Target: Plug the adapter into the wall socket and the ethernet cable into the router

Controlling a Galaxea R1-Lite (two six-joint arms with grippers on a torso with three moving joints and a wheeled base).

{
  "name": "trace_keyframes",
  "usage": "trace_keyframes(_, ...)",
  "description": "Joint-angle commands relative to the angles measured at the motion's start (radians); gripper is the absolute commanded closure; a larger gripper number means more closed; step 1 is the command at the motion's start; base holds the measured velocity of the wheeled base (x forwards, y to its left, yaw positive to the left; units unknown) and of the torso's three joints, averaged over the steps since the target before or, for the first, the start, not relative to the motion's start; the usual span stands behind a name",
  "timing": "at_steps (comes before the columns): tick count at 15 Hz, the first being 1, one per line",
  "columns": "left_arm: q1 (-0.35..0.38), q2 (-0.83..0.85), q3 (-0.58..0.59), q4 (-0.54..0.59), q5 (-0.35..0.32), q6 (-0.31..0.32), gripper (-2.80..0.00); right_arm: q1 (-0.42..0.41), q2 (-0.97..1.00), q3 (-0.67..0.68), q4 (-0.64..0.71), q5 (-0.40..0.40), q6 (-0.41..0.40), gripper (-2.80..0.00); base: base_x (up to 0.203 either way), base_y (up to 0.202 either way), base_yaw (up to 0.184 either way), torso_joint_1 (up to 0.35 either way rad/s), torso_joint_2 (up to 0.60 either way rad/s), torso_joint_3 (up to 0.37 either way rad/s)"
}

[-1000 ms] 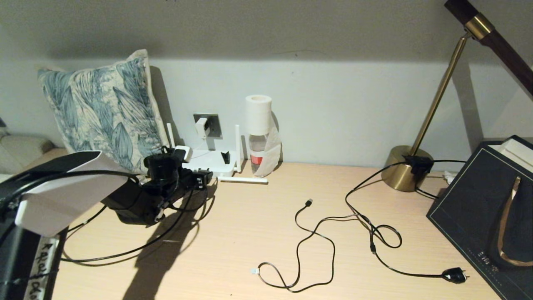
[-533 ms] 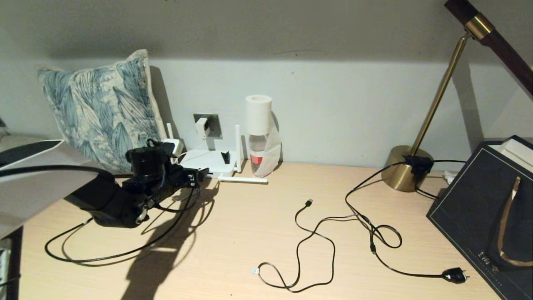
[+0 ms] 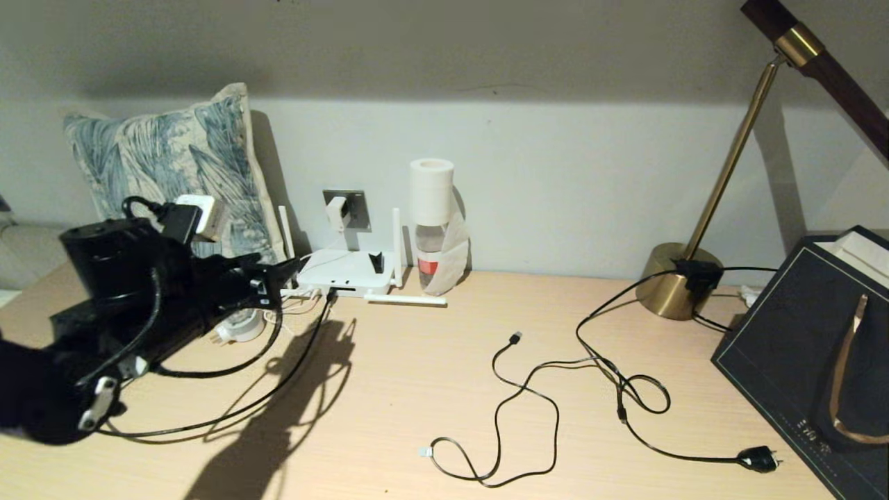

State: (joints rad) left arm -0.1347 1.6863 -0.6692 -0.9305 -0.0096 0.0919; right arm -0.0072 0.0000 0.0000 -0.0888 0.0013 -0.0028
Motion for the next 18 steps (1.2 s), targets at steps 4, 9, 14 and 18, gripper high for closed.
trace_keyframes(4,-0.003,-0.429,0.259,0.01,0.057,0.007,0.0,0.0,0.0,0.035,0.0,0.0,0.0,0.0,0.0,0.0,0.0,0.0,0.0,0.0)
trace_keyframes(9,-0.003,-0.799,0.431,0.192,0.134,0.007,0.0,0.0,0.001,0.035,0.0,0.0,0.0,0.0,0.0,0.0,0.0,0.0,0.0,0.0)
trace_keyframes(14,0.0,-1.188,0.447,0.568,0.348,0.017,0.0,0.0,0.0,0.035,0.0,0.0,0.0,0.0,0.0,0.0,0.0,0.0,0.0,0.0)
trace_keyframes(18,-0.004,-1.401,0.623,0.81,0.265,0.015,0.0,0.0,0.0,0.035,-0.001,0.0,0.0,0.0,0.0,0.0,0.0,0.0,0.0,0.0)
